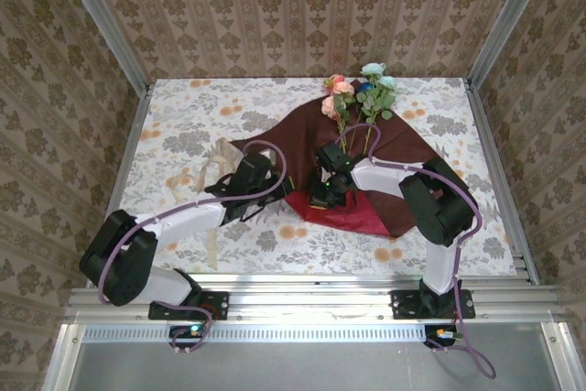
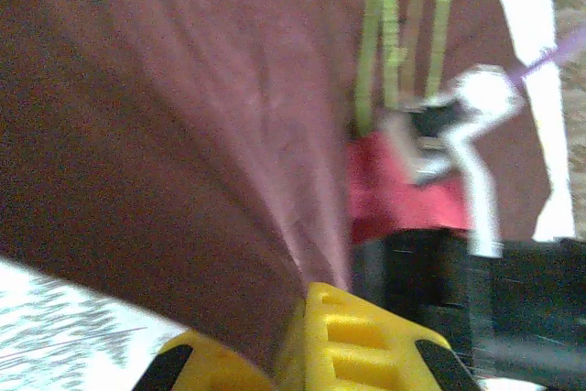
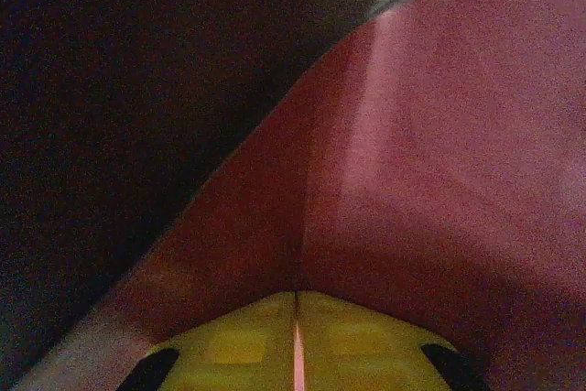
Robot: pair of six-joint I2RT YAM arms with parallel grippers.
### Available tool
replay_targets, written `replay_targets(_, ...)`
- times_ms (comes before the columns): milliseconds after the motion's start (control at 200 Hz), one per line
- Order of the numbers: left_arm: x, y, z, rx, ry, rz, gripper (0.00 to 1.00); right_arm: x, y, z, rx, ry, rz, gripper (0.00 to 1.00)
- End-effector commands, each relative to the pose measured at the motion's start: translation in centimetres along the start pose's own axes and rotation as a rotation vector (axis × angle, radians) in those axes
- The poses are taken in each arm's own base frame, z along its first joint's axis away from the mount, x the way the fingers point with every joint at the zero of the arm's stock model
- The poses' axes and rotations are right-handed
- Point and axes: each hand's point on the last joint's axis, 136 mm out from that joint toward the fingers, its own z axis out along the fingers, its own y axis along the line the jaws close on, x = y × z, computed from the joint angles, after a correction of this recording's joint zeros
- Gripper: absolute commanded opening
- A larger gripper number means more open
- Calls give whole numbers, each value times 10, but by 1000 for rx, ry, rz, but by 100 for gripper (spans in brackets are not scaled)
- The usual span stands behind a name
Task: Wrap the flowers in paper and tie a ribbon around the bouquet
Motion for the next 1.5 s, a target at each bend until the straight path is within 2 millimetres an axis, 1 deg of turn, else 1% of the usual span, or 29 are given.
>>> replay_targets(0, 6, -16, -1, -17, 39, 147, 0, 12, -25, 19, 50, 50, 62, 11)
replay_targets(55, 6, -27, 2, -13, 50, 196, 0, 13, -25, 19, 45, 54, 61, 11)
replay_targets(115, 5, -35, 4, -30, 57, 251, 0, 14, -25, 18, 43, 59, 56, 12)
replay_targets(230, -1, -43, 9, -47, 59, 308, 0, 14, -26, 12, 41, 51, 54, 12)
replay_targets(365, -4, -53, 11, -39, 64, 360, 0, 10, -19, 3, -3, 36, 41, 18)
replay_targets(485, -6, -52, 11, -79, 66, 399, 0, 1, -10, -12, -60, 10, 41, 24)
replay_targets(565, -5, -47, 12, -100, 68, 402, 0, -6, -4, -29, -88, -31, 44, 26)
replay_targets(650, -3, -44, 11, -110, 70, 404, 0, -15, -1, -44, -114, -80, 65, 24)
replay_targets(730, -1, -42, 9, -122, 64, 410, 0, -25, 1, -52, -145, -120, 98, 19)
replay_targets(865, 1, -32, 5, -159, 56, 396, 0, -46, 7, -50, -186, -158, 148, 14)
replay_targets(980, 1, -30, 3, -173, 46, 392, 0, -68, 11, -38, -208, -183, 210, 11)
replay_targets(1045, 0, -30, 2, -185, 42, 398, 0, -77, 8, -27, -189, -188, 240, 9)
replay_targets(1170, 0, -32, 2, -203, 41, 427, 0, -85, -2, -1, -162, -174, 306, 8)
replay_targets(1270, -1, -38, 0, -226, 38, 491, 1, -86, -7, 10, -160, -165, 340, 7)
replay_targets(1370, 0, -49, -1, -246, 38, 577, 2, -87, -3, 5, -164, -167, 320, 8)
replay_targets(1430, 1, -54, 0, -247, 41, 612, 2, -88, 4, -7, -168, -177, 277, 10)
replay_targets(1495, 1, -59, 2, -241, 48, 631, 2, -90, 13, -24, -174, -186, 224, 17)
